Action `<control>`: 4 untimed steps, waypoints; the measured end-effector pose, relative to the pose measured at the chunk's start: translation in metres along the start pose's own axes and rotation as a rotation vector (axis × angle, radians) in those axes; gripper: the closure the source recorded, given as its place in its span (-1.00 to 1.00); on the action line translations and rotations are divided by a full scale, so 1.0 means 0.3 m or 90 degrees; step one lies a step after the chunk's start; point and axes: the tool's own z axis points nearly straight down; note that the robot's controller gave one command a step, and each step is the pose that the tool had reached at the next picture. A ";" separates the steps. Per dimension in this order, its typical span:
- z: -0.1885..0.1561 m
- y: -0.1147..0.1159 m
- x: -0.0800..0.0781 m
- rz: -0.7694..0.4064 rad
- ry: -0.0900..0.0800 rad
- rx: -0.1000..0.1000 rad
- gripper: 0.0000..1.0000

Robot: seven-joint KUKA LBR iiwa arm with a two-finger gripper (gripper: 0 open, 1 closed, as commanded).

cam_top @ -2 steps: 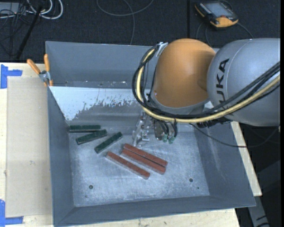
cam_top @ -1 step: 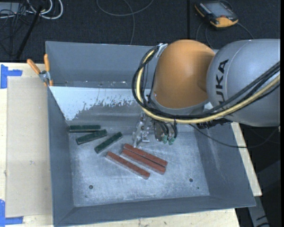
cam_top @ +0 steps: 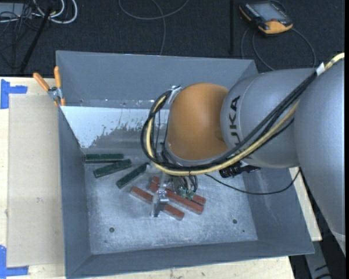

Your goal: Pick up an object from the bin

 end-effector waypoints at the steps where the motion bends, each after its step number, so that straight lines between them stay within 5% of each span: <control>1: -0.002 0.000 -0.001 0.000 -0.001 0.000 -1.00; 2: 0.241 -0.043 0.050 0.063 -0.005 -0.003 1.00; 3: 0.241 -0.044 0.050 0.063 -0.005 -0.003 1.00; 4: -0.221 -0.070 0.100 0.054 -0.002 -0.001 1.00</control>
Offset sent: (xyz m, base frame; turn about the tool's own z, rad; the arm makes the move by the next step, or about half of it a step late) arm -0.0183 -0.0145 -0.0768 0.0996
